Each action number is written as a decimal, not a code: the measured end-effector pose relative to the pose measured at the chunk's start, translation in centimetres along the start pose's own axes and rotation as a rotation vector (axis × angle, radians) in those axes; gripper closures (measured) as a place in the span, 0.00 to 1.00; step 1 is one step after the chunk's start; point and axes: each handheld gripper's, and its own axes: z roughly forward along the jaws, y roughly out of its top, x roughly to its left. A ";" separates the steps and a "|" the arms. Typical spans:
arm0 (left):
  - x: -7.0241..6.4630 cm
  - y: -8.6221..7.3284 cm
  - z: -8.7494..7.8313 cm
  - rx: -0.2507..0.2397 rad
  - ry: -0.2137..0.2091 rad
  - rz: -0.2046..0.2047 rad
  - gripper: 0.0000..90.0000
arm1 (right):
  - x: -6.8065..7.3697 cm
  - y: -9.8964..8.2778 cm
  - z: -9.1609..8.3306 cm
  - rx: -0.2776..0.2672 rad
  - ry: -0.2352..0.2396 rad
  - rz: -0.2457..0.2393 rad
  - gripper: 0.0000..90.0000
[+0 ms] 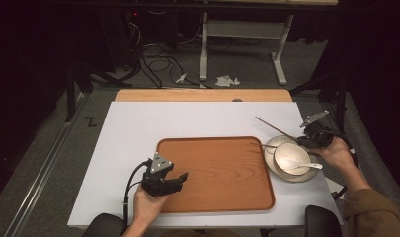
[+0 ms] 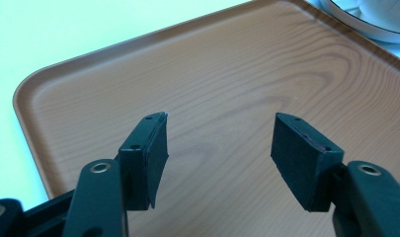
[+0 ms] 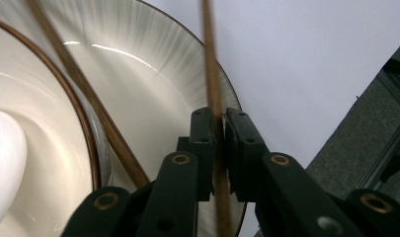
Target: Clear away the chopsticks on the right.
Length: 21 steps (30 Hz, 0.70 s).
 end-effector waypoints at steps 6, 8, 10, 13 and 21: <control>0.0 0.0 0.0 0.003 -0.001 0.003 0.43 | 0.2 -0.2 -0.1 -0.015 -0.018 -0.012 0.94; 0.0 0.1 0.0 0.001 -0.002 0.005 0.43 | 0.1 -0.3 -0.4 -0.032 -0.033 -0.013 0.94; 0.0 0.1 0.1 0.002 -0.006 0.005 0.43 | 0.0 -0.4 -0.9 -0.058 -0.051 -0.001 0.94; -0.2 0.2 0.2 0.005 -0.010 0.014 0.43 | 0.0 -0.7 -2.0 -0.089 -0.068 0.020 0.94; -0.3 0.6 0.6 0.001 -0.049 0.021 0.43 | 1.1 -1.8 -5.3 -0.175 -0.099 0.058 0.94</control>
